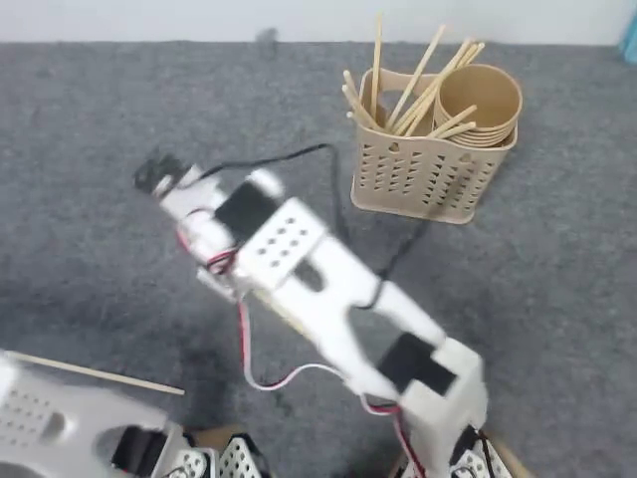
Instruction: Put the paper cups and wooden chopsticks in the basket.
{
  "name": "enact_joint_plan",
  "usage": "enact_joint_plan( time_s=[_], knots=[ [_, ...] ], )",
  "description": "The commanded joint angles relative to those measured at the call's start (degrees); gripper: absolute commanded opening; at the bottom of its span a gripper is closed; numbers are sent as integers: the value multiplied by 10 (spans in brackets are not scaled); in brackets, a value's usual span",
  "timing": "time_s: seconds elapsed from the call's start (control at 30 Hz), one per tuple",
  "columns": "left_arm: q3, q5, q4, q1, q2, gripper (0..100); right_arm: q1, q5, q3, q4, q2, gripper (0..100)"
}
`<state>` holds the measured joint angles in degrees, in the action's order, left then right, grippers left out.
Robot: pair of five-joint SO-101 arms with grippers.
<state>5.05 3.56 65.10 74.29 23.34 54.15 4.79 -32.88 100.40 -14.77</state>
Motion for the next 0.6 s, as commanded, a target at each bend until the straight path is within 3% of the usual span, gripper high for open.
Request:
enact_joint_plan(
  time_s=[0.0,0.27,0.37,0.57],
  knots=[
    [-78,16,-23,-56,-121,12,-45,-11,17,25,116,8],
    [-370,18,-142,-155,-323,13,-161,-11,193,22,298,8],
    [-448,41,-173,-157,-374,13,-203,-11,279,-8,356,8],
    [-506,51,-171,-122,-404,15,-190,-15,511,-155,406,8]
  ],
)
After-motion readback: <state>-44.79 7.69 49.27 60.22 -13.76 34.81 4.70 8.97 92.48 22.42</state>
